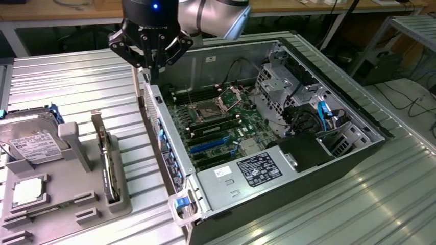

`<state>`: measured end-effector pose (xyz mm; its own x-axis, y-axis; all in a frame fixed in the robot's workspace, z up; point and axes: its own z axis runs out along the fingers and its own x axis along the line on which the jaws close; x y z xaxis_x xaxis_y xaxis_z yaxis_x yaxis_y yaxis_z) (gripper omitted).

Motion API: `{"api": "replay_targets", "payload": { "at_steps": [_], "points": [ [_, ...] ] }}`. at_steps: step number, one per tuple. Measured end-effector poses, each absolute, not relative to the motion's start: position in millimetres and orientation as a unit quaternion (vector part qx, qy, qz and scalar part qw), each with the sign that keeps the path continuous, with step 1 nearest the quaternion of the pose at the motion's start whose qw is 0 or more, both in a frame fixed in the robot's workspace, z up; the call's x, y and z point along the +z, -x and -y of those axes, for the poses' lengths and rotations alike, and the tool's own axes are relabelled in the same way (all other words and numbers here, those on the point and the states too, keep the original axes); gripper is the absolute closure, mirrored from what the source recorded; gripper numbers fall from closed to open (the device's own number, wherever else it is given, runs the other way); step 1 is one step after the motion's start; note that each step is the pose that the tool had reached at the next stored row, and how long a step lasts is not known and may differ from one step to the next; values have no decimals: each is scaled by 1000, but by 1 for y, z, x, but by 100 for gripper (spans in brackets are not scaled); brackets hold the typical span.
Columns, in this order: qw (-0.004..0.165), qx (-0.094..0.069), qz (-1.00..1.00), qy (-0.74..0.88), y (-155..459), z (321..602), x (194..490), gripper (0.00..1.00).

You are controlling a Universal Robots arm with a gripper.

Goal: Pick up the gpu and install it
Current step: 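Reach for the gpu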

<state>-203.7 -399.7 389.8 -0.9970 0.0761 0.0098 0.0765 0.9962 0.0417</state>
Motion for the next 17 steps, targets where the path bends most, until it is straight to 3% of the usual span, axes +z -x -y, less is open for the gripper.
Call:
{"api": "replay_targets", "payload": {
  "at_steps": [17],
  "points": [
    [6, -21, 999, 38, 246, 401, 389, 89]
  ]
}}
